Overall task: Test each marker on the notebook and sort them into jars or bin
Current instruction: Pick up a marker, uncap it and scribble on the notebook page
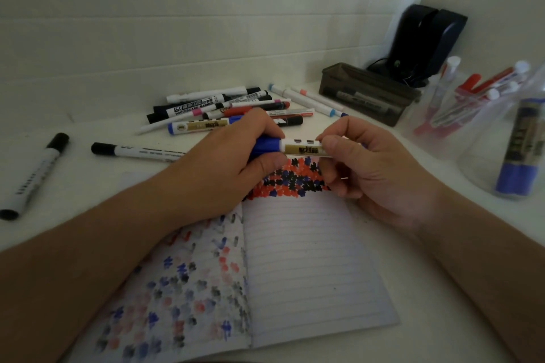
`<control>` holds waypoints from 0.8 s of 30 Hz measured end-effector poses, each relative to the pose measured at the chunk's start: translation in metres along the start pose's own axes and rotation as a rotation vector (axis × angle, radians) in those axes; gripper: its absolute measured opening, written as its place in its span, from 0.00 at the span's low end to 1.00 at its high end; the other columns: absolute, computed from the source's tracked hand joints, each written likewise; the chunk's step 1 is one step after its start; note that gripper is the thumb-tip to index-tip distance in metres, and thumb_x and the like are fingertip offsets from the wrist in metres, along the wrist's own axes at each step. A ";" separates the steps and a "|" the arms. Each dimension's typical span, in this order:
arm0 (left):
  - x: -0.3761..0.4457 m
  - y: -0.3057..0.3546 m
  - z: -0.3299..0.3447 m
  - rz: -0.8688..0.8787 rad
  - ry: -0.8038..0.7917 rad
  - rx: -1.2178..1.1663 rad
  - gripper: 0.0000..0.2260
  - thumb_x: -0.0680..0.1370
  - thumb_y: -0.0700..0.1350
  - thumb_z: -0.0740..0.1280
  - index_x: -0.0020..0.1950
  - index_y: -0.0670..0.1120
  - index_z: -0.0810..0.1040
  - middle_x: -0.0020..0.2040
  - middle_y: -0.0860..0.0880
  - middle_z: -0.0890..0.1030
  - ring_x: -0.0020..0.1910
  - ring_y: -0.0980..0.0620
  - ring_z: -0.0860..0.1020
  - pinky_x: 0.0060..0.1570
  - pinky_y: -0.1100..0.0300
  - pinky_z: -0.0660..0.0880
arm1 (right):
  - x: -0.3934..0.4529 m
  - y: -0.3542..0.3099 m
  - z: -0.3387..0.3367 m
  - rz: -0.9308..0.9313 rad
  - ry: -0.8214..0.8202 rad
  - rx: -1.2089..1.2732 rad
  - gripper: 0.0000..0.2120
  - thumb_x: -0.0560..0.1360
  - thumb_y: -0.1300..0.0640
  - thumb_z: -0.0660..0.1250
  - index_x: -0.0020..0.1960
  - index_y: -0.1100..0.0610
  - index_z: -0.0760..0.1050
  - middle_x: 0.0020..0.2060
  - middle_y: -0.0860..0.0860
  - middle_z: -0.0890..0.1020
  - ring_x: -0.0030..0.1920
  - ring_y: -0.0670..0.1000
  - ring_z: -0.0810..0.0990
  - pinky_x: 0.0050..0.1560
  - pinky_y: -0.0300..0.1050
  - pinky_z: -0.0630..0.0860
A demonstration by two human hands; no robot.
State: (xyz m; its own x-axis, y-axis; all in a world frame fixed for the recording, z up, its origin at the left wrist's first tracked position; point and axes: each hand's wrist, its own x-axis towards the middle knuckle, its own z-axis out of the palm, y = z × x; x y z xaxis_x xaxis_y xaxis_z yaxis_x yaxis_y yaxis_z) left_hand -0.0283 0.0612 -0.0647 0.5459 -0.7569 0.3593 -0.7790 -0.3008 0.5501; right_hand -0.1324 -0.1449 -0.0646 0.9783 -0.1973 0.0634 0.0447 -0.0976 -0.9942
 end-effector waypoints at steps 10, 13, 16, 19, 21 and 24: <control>-0.001 0.005 0.004 -0.058 -0.004 -0.030 0.09 0.81 0.47 0.66 0.57 0.53 0.67 0.40 0.54 0.75 0.37 0.66 0.74 0.35 0.71 0.70 | -0.001 0.000 0.003 -0.103 -0.039 -0.029 0.09 0.83 0.56 0.64 0.44 0.56 0.74 0.28 0.56 0.73 0.25 0.51 0.66 0.25 0.41 0.66; 0.001 0.004 0.005 -0.063 -0.010 -0.018 0.09 0.81 0.46 0.67 0.56 0.52 0.67 0.39 0.54 0.74 0.37 0.67 0.74 0.35 0.71 0.69 | -0.002 0.003 0.004 -0.086 -0.040 -0.059 0.09 0.82 0.54 0.64 0.44 0.54 0.74 0.28 0.56 0.73 0.25 0.52 0.66 0.24 0.42 0.65; 0.003 0.003 0.008 -0.085 -0.037 0.020 0.09 0.82 0.48 0.66 0.57 0.53 0.66 0.41 0.54 0.75 0.39 0.62 0.75 0.34 0.68 0.69 | -0.003 0.005 0.005 -0.028 -0.052 -0.030 0.10 0.78 0.48 0.66 0.39 0.49 0.76 0.29 0.57 0.74 0.27 0.53 0.65 0.26 0.43 0.63; 0.006 0.000 0.010 -0.082 -0.067 0.043 0.08 0.83 0.49 0.65 0.57 0.53 0.66 0.41 0.53 0.75 0.37 0.56 0.74 0.35 0.63 0.68 | -0.002 0.007 0.007 0.004 -0.030 -0.032 0.11 0.83 0.53 0.63 0.42 0.52 0.74 0.29 0.57 0.74 0.27 0.53 0.65 0.27 0.45 0.61; 0.010 -0.003 0.009 -0.071 -0.090 0.056 0.07 0.83 0.50 0.64 0.56 0.54 0.66 0.40 0.51 0.76 0.36 0.55 0.74 0.34 0.61 0.68 | -0.001 0.006 0.009 0.023 0.001 -0.059 0.10 0.85 0.55 0.62 0.45 0.55 0.73 0.29 0.57 0.74 0.27 0.52 0.66 0.27 0.45 0.62; 0.013 -0.009 0.008 -0.066 -0.113 0.072 0.06 0.83 0.52 0.64 0.55 0.56 0.67 0.42 0.50 0.78 0.39 0.51 0.77 0.39 0.52 0.76 | -0.003 0.004 0.014 0.033 0.046 -0.127 0.10 0.85 0.55 0.62 0.47 0.56 0.72 0.29 0.56 0.75 0.27 0.51 0.67 0.26 0.43 0.65</control>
State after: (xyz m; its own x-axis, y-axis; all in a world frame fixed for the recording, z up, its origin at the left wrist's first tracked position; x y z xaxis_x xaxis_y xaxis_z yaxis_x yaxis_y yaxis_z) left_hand -0.0166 0.0496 -0.0707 0.5615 -0.7934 0.2350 -0.7651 -0.3896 0.5126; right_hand -0.1321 -0.1312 -0.0702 0.9683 -0.2467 0.0381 -0.0157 -0.2125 -0.9770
